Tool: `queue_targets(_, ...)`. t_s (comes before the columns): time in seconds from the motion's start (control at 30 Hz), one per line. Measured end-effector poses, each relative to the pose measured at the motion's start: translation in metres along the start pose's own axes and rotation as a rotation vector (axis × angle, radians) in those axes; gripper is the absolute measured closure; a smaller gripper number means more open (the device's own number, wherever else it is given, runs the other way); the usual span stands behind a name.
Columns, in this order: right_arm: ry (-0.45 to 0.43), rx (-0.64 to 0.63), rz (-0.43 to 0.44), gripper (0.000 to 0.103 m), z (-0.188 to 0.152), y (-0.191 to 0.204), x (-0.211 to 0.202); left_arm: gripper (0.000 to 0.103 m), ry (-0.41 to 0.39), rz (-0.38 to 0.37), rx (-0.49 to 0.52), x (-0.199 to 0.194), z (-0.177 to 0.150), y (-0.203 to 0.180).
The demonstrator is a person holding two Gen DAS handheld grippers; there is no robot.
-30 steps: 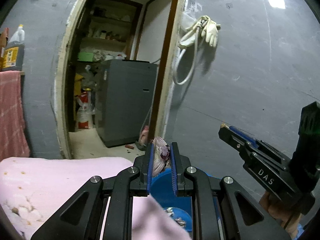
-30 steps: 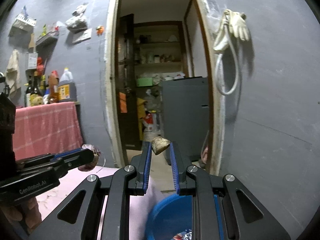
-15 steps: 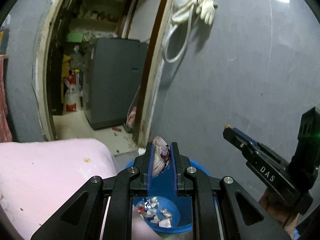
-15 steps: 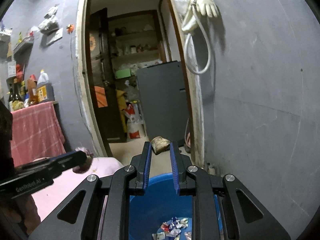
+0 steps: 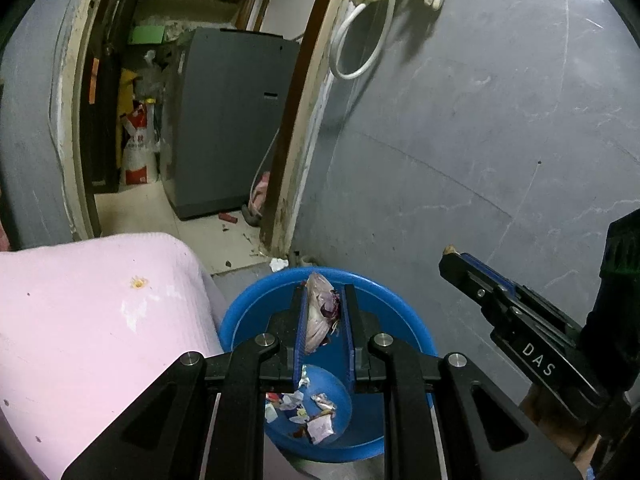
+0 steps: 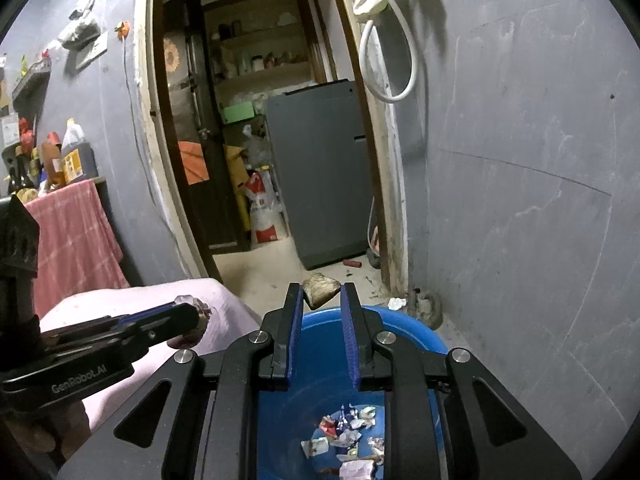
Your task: Collect trash
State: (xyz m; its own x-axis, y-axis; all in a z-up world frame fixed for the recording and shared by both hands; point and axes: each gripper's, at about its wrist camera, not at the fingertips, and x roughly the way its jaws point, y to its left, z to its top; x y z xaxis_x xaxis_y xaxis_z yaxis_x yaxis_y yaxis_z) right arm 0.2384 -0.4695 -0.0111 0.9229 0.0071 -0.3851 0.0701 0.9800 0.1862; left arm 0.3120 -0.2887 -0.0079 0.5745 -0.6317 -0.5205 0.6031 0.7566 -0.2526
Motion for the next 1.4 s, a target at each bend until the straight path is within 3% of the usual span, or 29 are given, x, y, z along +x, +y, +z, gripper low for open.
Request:
queue_targets(0.3, 0.009, 0.006, -0.013, 0.084, 0.002, 0.000, 0.003, 0.090, 0.009, 0.006, -0.038, 0.006, 0.001, 0.006)
queue_targets(0.63, 0.004, 0.012, -0.014, 0.073, 0.003, -0.001, 0.003, 0.088, -0.010, 0.022, -0.048, -0.003, 0.001, 0.006)
queue_targets(0.77, -0.001, 0.016, -0.016, 0.073, 0.003, -0.003, 0.002, 0.081, -0.026, 0.031, -0.064, -0.007, 0.001, 0.008)
queue_targets(0.93, -0.004, 0.017, -0.016, 0.073, 0.003, -0.004, 0.002, 0.079, -0.037, 0.047, -0.077, -0.011, 0.004, 0.010)
queue_targets(1.17, -0.014, 0.024, -0.020, 0.060, 0.006, -0.006, 0.000, 0.053, -0.067, 0.092, -0.094, -0.019, 0.007, 0.016)
queue_targets(1.23, -0.018, 0.028, -0.023, 0.052, 0.007, -0.007, 0.000, 0.043, -0.074, 0.130, -0.097, -0.022, 0.008, 0.018)
queue_targets(1.3, -0.021, 0.033, -0.026, 0.048, 0.007, -0.007, -0.001, 0.023, -0.096, 0.177, -0.093, -0.025, 0.008, 0.018)
queue_targets(1.4, -0.022, 0.040, -0.030, 0.031, 0.008, -0.008, -0.001, 0.009, -0.142, 0.231, -0.087, -0.033, 0.008, 0.020)
